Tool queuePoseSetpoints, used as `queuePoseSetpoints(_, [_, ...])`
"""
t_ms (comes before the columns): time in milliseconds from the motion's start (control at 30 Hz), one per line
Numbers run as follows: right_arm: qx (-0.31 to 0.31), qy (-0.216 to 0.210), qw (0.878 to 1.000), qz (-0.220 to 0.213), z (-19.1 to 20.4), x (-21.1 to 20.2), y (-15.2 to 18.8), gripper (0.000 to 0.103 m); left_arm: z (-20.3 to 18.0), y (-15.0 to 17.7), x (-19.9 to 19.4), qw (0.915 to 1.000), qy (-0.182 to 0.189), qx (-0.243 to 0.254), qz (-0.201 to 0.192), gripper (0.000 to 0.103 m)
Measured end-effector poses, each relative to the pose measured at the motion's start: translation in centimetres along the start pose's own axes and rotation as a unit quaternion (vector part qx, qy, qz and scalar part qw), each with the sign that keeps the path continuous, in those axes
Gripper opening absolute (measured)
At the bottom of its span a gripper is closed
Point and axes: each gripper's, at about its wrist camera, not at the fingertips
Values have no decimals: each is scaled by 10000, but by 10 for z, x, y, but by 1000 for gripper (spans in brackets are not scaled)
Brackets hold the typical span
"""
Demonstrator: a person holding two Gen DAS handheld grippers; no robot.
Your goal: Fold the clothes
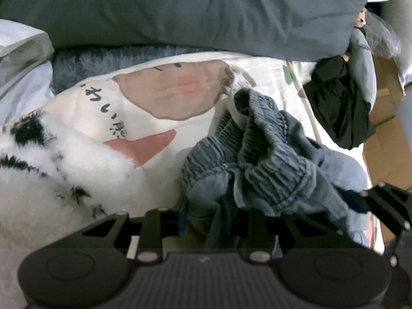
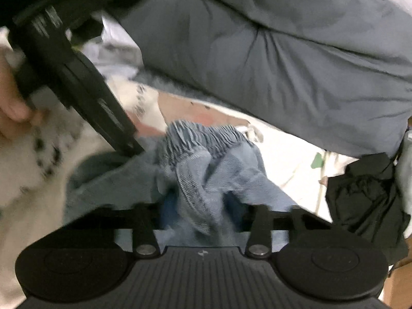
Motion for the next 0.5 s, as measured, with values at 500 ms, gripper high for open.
queuePoseSetpoints(500, [1165,973,9879,301,-118,1,21,11,13,-8,-10,9972,295,-557,-411,37])
Point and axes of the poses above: each gripper's, at about its wrist camera, not at the fingertips, and x roughly the way its jaws point, z to its left, y to its underside, and after that the axes turned 11 degrees about y, right-handed
